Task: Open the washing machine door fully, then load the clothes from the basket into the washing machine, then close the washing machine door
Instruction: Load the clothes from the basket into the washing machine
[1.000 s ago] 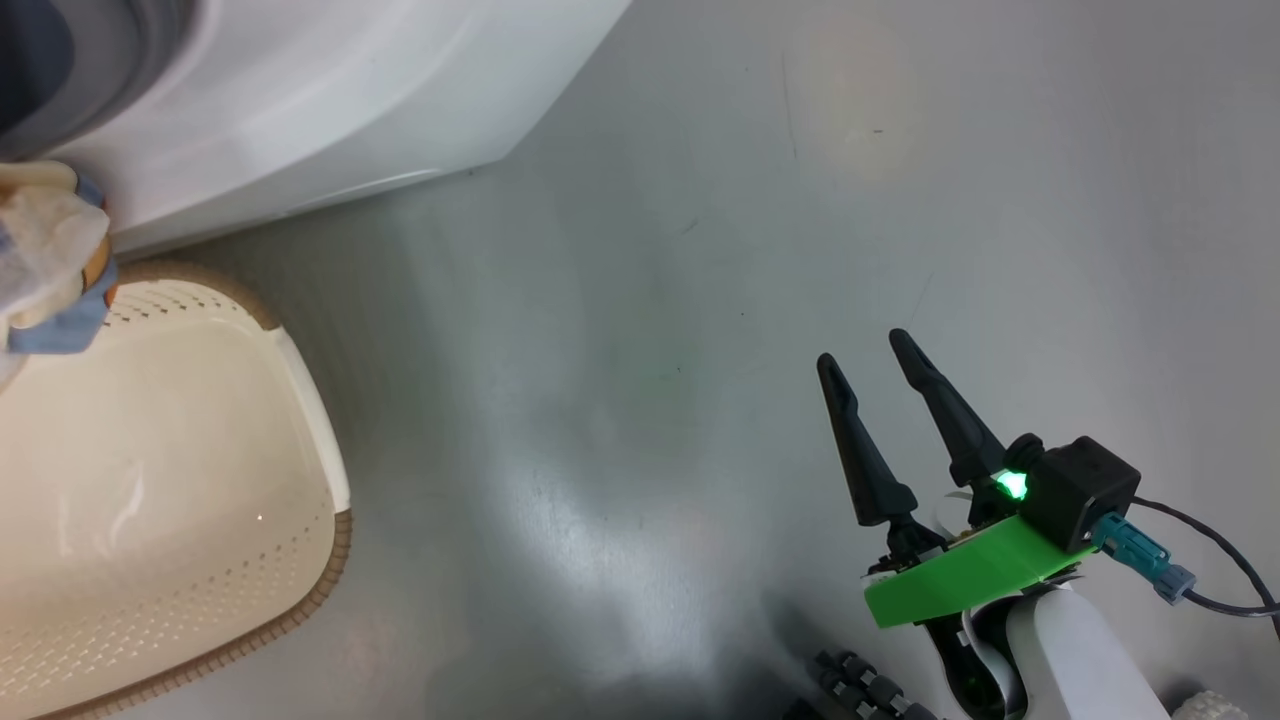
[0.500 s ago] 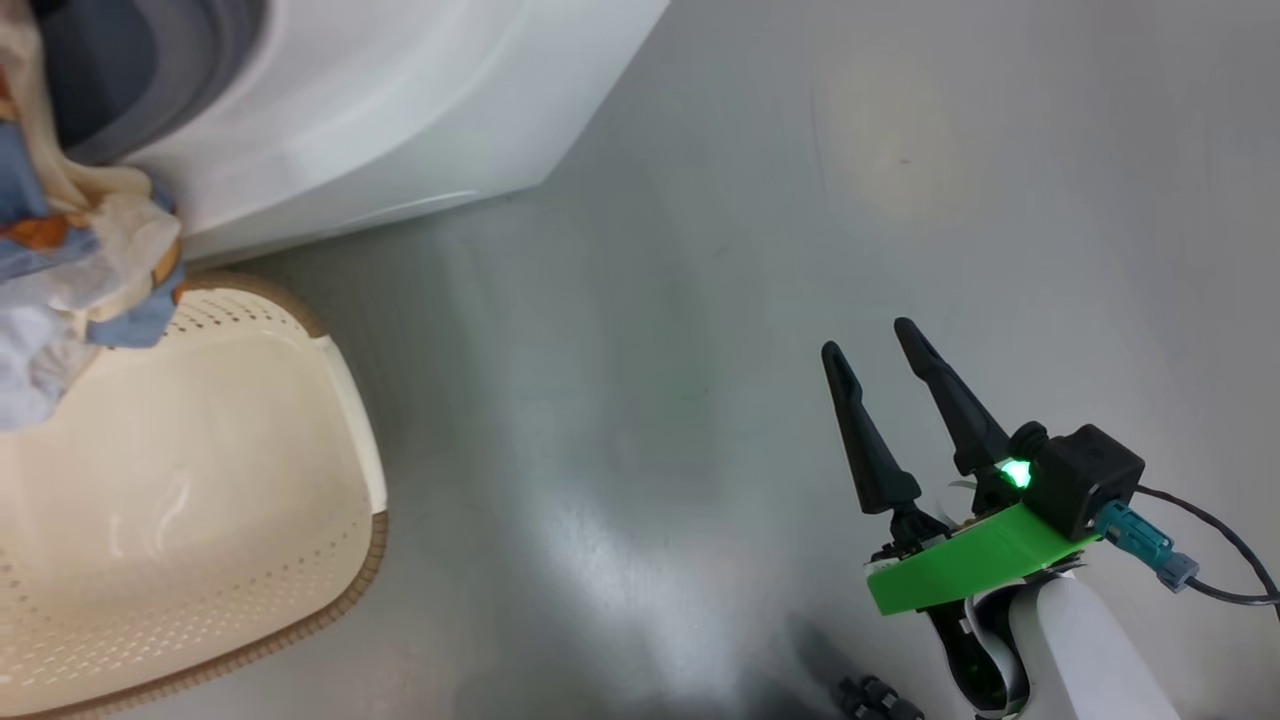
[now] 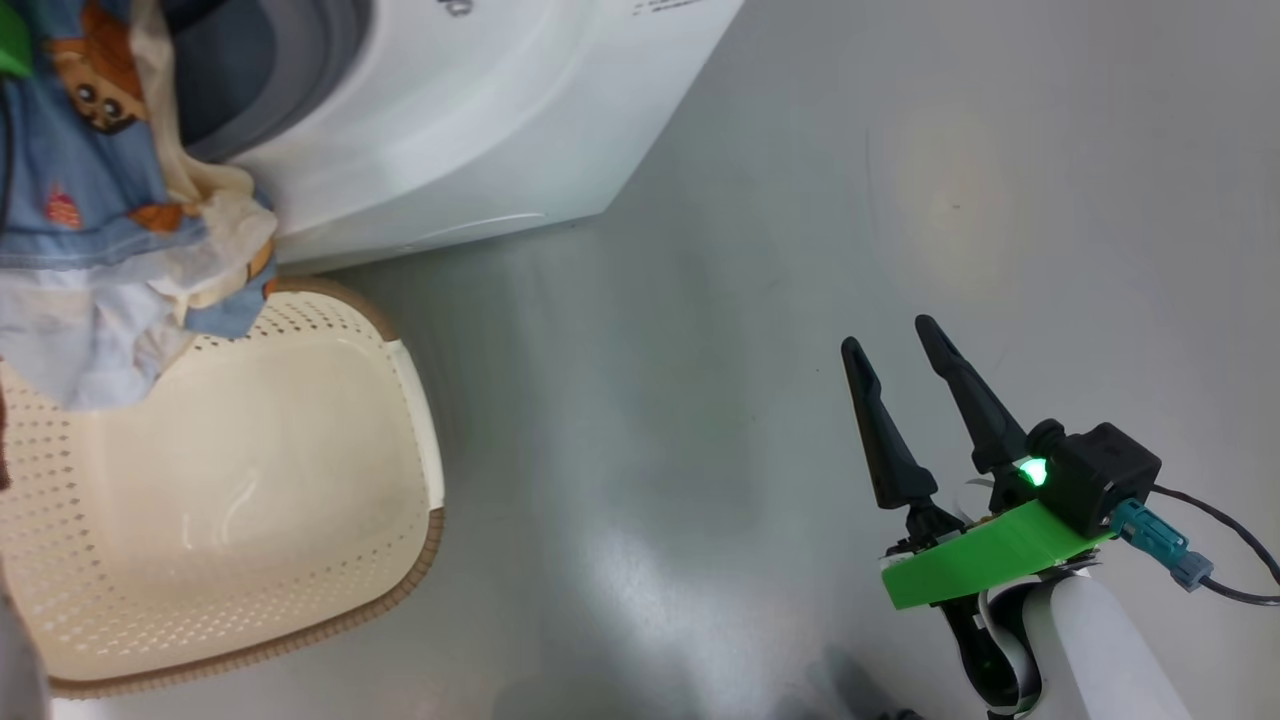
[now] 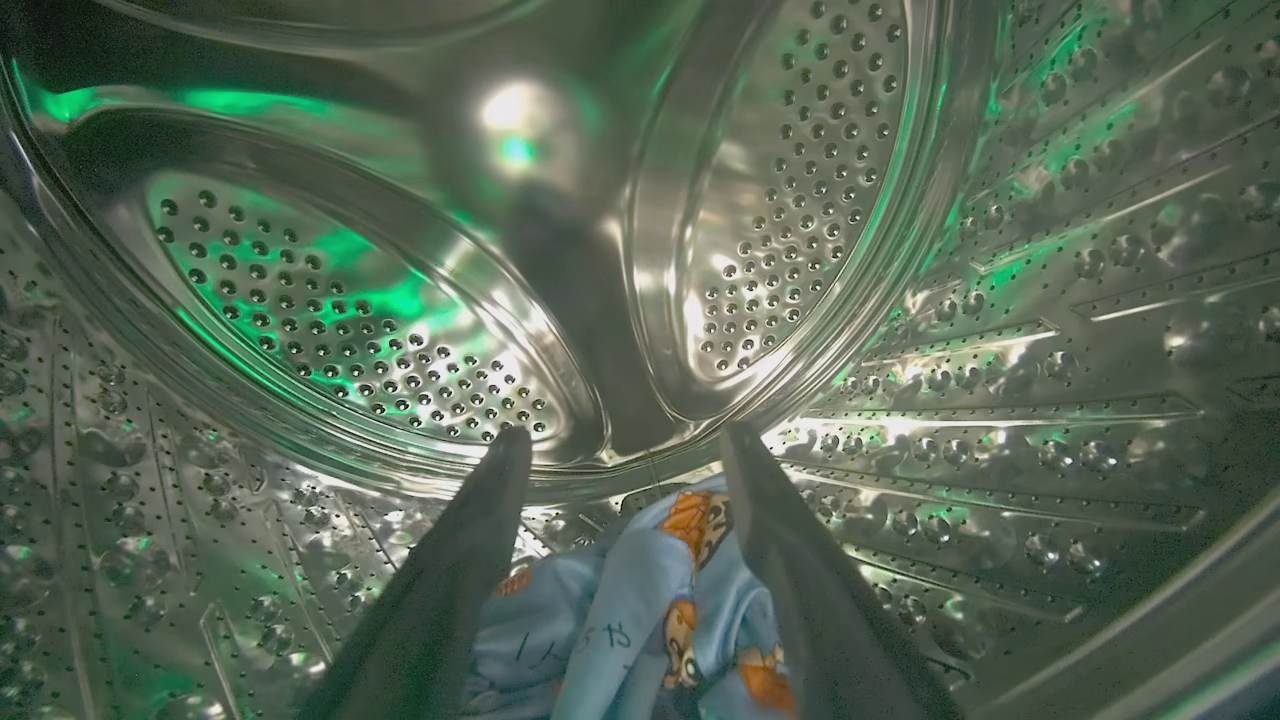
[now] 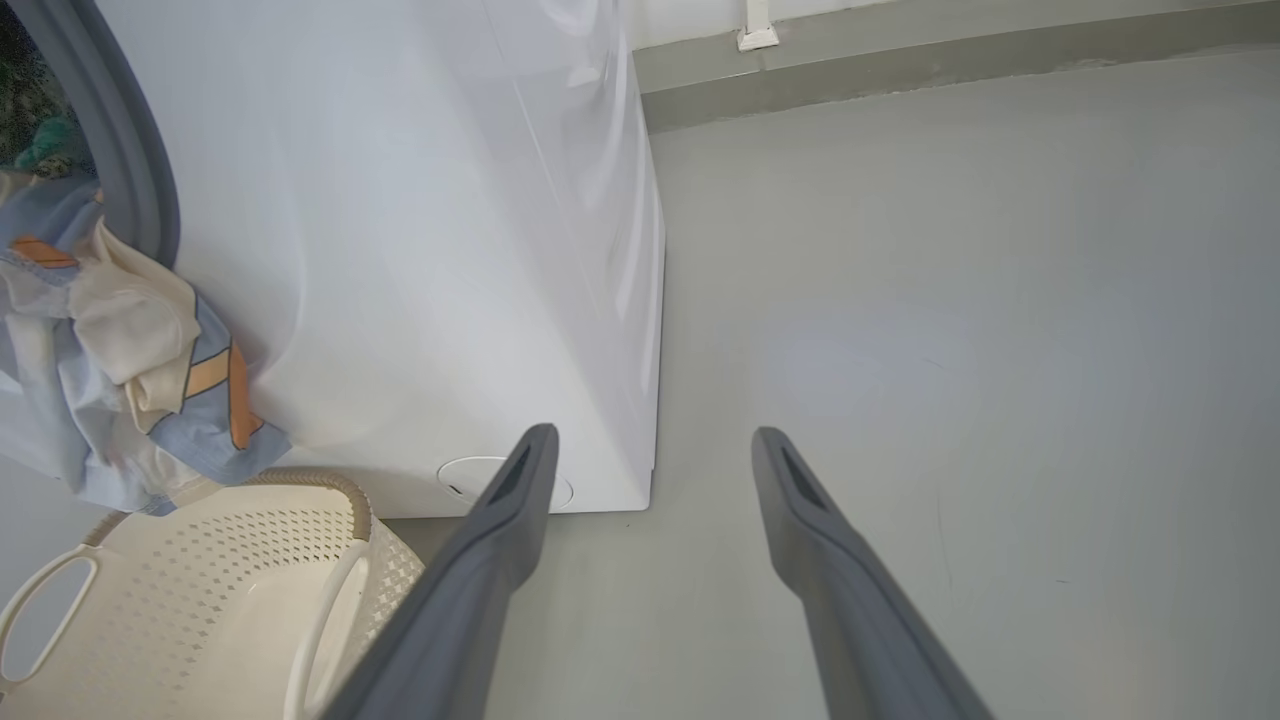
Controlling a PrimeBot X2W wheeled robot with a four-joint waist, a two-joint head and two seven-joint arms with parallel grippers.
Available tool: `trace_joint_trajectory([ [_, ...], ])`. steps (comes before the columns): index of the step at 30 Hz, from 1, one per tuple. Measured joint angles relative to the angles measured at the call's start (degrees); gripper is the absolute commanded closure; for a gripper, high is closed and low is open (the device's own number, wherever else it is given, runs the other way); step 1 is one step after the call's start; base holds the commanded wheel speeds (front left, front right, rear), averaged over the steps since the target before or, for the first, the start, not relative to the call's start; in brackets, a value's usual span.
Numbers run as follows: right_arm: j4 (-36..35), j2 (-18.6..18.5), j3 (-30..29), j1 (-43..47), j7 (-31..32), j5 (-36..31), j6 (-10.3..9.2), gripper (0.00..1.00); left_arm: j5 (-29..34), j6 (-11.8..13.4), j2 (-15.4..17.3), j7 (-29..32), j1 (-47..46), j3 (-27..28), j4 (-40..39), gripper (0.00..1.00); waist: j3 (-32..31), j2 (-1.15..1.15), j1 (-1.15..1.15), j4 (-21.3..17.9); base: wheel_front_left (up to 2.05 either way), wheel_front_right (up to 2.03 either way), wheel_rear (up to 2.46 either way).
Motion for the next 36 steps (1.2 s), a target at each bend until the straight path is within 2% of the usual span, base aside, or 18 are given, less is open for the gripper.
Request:
trace_joint_trajectory([
  [10,0.09,-0.02,-0.41,0.07,-0.01,-0.16,0.0,0.0,0.01,0.0,-1.58,0.01,6.95,-0.68,-5.48,0.0,-1.61,0.0,0.0,1.96,0.0,0.0,0.0],
  [20,0.14,-0.1,-0.99,0.29,-0.01,-0.18,0.0,0.0,-3.04,0.16,-3.83,0.01,17.74,0.69,-16.42,0.0,-3.07,0.0,0.0,3.1,0.0,0.0,0.0],
  [27,0.23,-0.15,-1.68,0.44,-0.01,-0.68,0.0,0.0,-3.99,2.05,-4.35,0.11,27.15,1.54,-26.44,0.0,-3.84,0.0,0.0,3.83,0.0,0.0,0.0],
  [36,0.33,-0.18,-1.53,0.55,-0.01,-1.6,0.0,0.0,-4.94,5.45,-3.22,1.33,40.96,4.25,-39.99,0.0,-4.6,0.0,0.0,4.05,0.0,0.0,0.0],
])
